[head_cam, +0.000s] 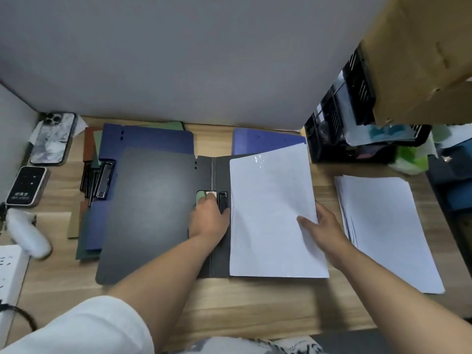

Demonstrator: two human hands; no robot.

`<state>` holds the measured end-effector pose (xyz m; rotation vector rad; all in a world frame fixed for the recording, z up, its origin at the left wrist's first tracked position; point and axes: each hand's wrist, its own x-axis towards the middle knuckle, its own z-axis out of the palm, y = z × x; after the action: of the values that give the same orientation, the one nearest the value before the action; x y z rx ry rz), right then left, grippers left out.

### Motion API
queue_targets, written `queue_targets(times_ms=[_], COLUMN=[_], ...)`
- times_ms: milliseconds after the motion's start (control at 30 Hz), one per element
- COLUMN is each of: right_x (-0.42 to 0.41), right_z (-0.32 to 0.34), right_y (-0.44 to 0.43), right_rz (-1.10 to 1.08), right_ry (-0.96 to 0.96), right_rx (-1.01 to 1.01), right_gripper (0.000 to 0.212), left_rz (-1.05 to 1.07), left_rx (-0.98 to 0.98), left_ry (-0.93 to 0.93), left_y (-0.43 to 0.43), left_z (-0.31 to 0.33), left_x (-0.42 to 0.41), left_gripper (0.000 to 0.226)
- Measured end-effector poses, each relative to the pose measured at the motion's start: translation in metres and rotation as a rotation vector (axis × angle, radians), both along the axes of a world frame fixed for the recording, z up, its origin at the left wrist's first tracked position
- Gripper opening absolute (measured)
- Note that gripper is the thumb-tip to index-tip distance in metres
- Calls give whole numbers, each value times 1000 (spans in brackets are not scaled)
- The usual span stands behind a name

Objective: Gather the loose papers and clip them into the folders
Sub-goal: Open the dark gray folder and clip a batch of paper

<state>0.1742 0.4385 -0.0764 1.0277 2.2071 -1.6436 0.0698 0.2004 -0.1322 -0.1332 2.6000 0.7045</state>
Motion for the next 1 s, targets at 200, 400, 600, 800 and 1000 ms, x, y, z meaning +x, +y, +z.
queue_targets(times_ms=[200, 400, 600, 800, 1000], right_x=[-3, -15, -19, -19, -26], right_z=[-7, -6, -3, -3, -6], right_y=[0, -14, -30, -37, -37], right_rz=[9, 93, 152, 146, 198], right_ry=[0, 16, 42, 26, -33], right_rx=[-86, 62, 169, 269, 289], right_gripper=[34, 35, 39, 39, 43], left_rz=[-33, 120, 130, 119, 171], left_rx=[29, 143, 128, 27, 73], left_ry=[-43, -120, -106, -75, -28], left_y=[-3, -7, -5, 2, 1], left_z=[4, 0, -4, -8, -10], left_x=[-6, -10, -10, -9, -3], left_gripper=[17, 24, 19, 16, 30])
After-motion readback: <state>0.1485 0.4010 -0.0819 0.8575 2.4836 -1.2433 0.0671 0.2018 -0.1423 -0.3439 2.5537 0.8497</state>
